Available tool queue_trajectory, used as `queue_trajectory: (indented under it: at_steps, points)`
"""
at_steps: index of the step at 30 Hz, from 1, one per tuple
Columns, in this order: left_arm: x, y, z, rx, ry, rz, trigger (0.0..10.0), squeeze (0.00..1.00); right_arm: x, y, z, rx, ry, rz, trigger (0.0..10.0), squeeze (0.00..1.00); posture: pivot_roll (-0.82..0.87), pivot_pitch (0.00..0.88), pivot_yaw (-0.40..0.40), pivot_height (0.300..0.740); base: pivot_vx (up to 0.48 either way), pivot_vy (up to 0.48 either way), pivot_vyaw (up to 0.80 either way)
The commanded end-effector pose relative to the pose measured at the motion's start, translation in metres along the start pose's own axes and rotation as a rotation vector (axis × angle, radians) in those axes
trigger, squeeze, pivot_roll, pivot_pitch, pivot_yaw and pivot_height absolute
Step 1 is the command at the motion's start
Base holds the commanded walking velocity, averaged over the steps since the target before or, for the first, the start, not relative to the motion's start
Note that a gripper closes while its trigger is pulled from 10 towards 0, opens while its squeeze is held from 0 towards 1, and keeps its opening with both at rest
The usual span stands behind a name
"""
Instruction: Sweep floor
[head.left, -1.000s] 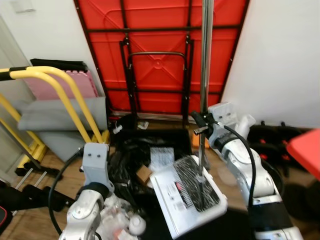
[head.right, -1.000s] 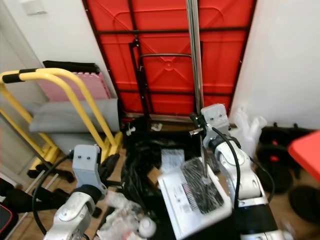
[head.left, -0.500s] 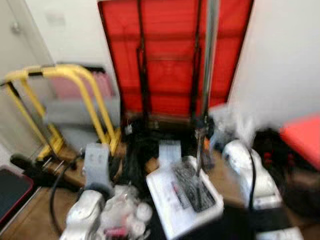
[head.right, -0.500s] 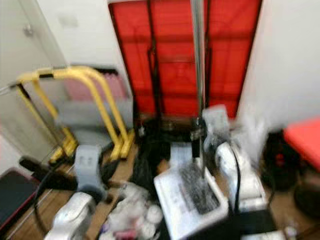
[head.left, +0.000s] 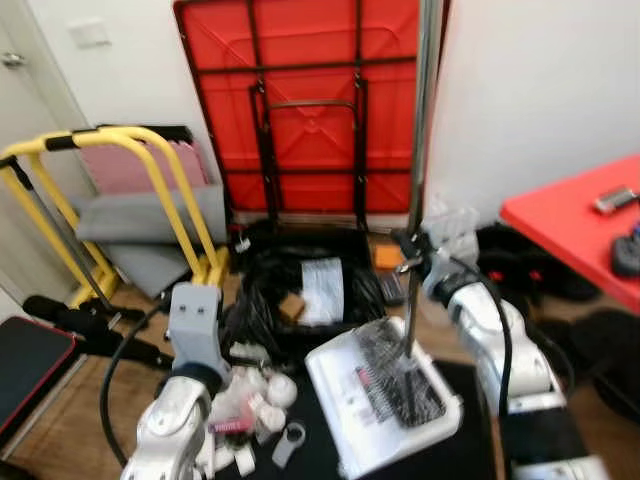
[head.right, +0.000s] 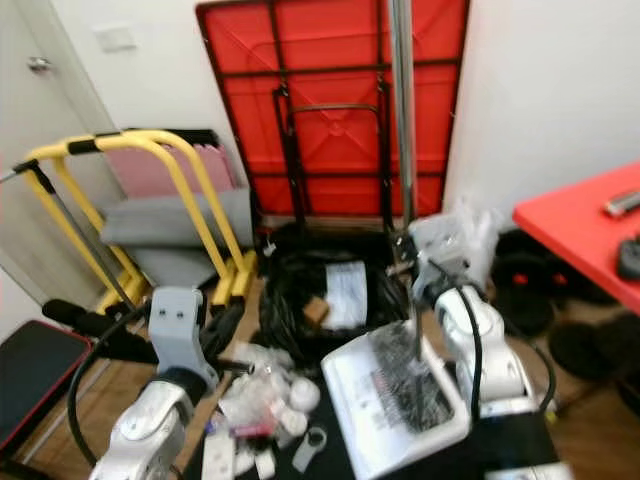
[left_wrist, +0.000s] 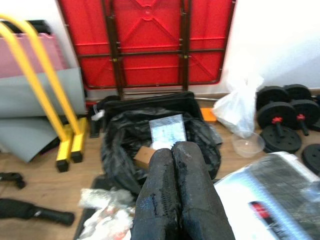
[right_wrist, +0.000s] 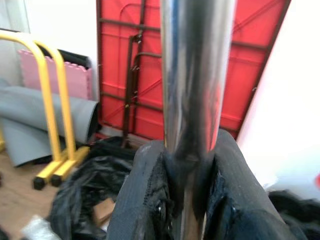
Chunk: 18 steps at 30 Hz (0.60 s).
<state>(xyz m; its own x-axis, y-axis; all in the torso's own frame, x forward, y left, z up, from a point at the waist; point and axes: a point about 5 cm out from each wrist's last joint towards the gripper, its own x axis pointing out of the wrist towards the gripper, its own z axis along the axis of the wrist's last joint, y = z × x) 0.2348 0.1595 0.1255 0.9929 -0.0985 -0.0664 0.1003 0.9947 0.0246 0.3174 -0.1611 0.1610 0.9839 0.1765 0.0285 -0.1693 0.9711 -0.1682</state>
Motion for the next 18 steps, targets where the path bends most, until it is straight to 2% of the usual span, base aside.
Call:
queue_trajectory:
  at_steps: [1, 5, 18]
  points:
    - [-0.0037, 0.0053, -0.0028, 0.017, 0.012, 0.038, 10.0, 0.0, 0.005, -0.0004, 0.0196, -0.027, -0.079, -0.03, 10.0, 0.0, -0.02, 0.0, 0.005, 0.74, 0.0, 0.0, 0.0]
    - [-0.0044, 0.0087, -0.0017, 0.06, -0.002, 0.042, 10.0, 0.0, 0.0061, -0.0027, 0.0189, -0.034, -0.07, -0.065, 10.0, 0.0, -0.02, 0.0, 0.004, 0.74, 0.0, 0.0, 0.0]
    - [-0.0052, 0.0091, -0.0011, 0.049, -0.013, 0.033, 10.0, 0.0, 0.0085, -0.0057, 0.0161, -0.062, -0.047, -0.134, 10.0, 0.0, -0.03, 0.0, 0.003, 0.74, 0.0, 0.0, 0.0]
